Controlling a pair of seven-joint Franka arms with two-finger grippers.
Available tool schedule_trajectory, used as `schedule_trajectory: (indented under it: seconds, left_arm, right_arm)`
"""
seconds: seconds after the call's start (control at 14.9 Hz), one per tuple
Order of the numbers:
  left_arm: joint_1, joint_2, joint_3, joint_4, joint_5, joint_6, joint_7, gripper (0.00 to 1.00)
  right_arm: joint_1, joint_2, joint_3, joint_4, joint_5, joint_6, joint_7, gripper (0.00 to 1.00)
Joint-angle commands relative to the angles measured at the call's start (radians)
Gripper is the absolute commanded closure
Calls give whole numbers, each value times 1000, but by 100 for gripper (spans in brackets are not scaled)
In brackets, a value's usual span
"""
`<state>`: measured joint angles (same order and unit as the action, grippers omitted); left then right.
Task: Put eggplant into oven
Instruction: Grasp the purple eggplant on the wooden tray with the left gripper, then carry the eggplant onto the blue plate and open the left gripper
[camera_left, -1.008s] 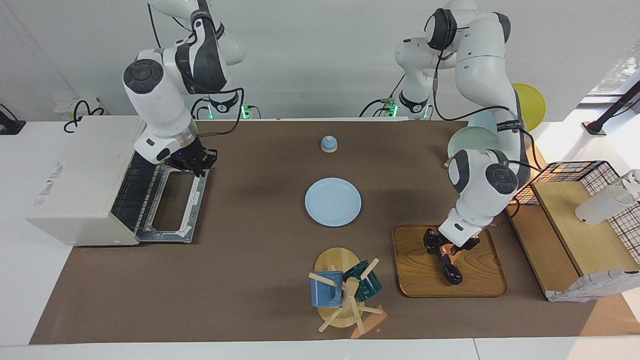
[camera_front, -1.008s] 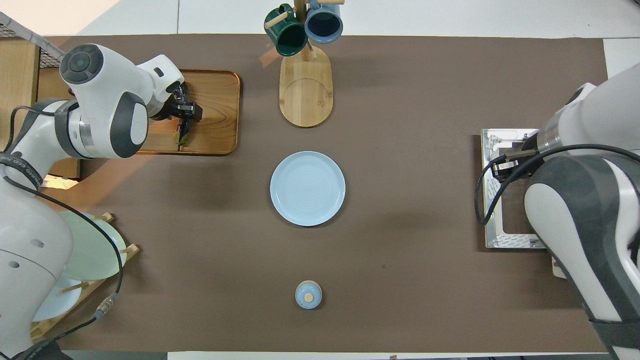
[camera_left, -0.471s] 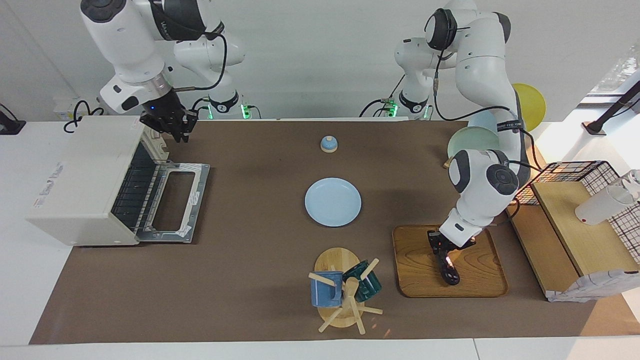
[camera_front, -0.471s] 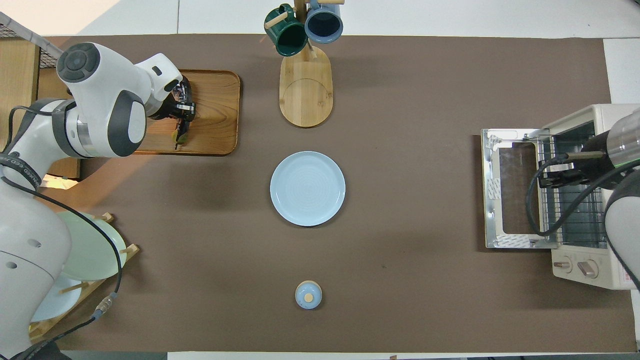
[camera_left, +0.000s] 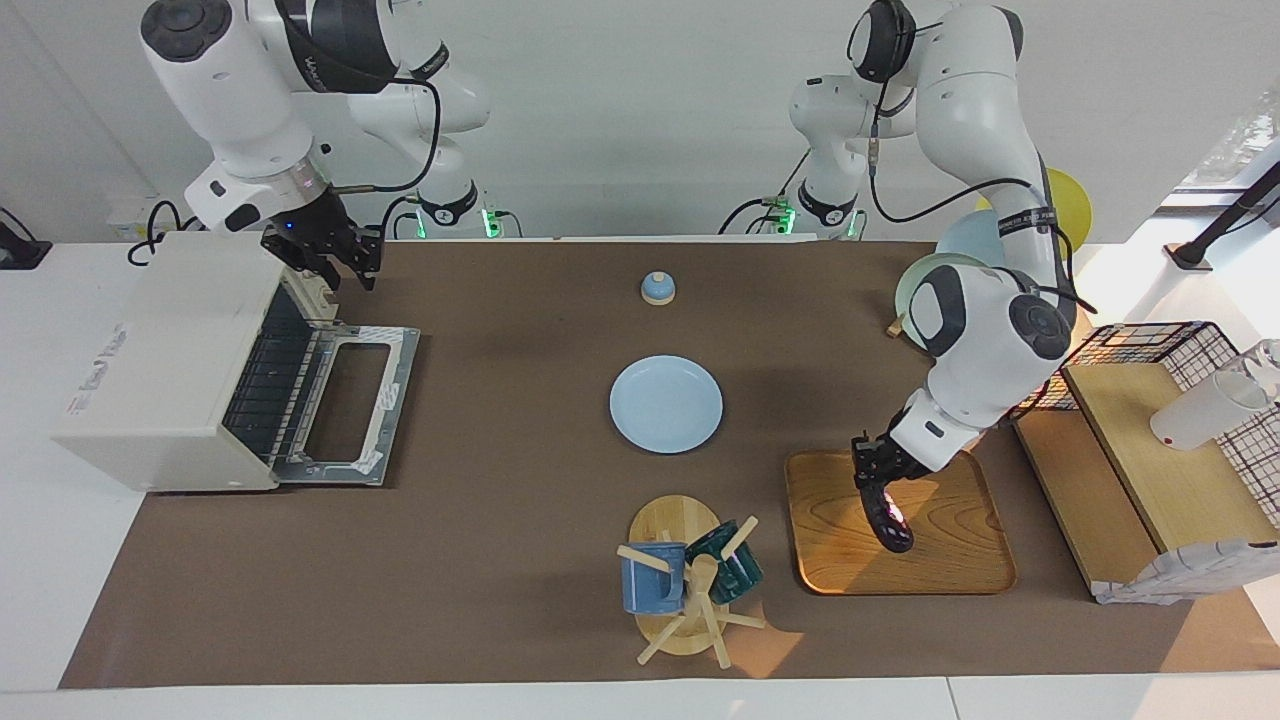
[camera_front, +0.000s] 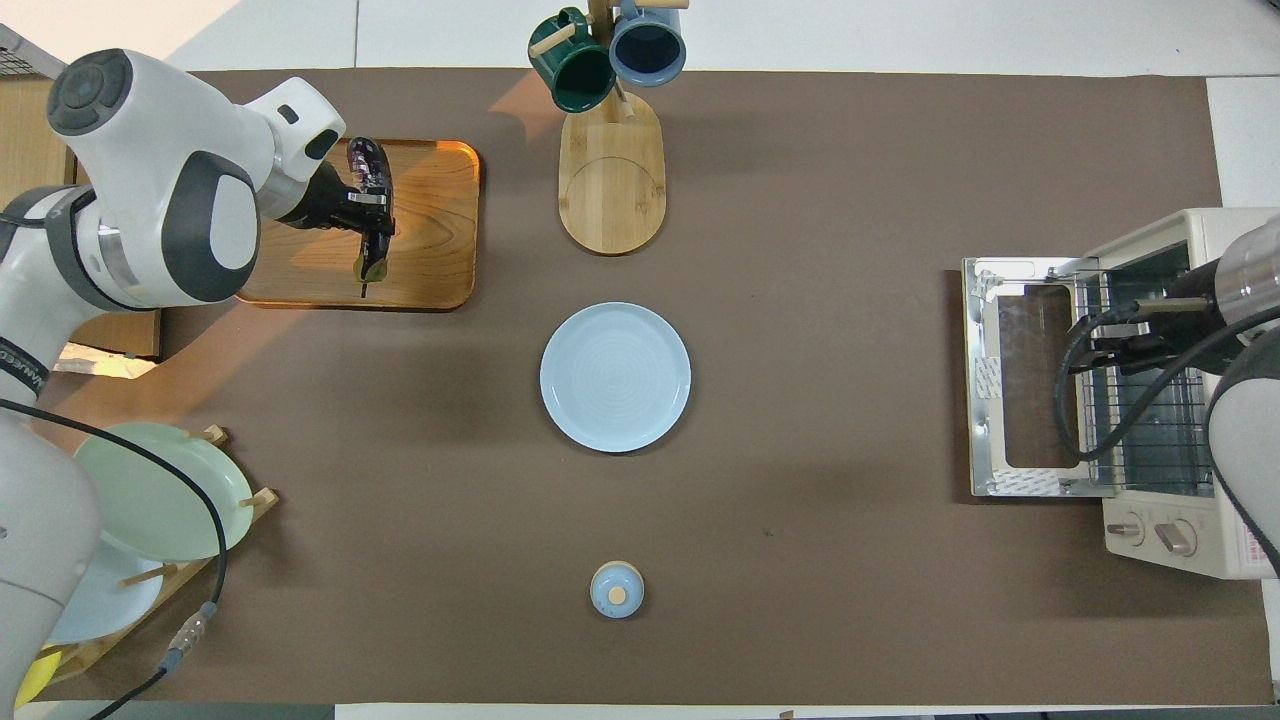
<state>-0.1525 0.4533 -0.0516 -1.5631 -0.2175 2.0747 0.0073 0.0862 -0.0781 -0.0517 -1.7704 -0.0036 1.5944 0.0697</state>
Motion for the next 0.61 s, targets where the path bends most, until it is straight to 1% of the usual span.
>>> schedule_trajectory:
  seconds: [0.0, 0.13, 0.34, 0.4, 0.54]
  left_arm:
    - [-70, -79, 10, -23, -23, -86, -91, 100]
    - [-140, -102, 12, -38, -23, -94, -179, 100]
    - [-214, -110, 10, -51, -23, -85, -262, 100]
    - [-237, -119, 10, -70, -23, -73, -285, 100]
    - [-298, -146, 12, -144, -25, -1, -334, 100]
  right_arm:
    - [-8, -2, 7, 0, 24, 7, 4, 0]
    - [-8, -2, 7, 0, 21, 15, 1, 0]
    - [-19, -14, 6, -20, 20, 5, -8, 0]
    - [-20, -14, 6, -20, 20, 7, -24, 0]
    - [-8, -14, 7, -14, 19, 2, -39, 0]
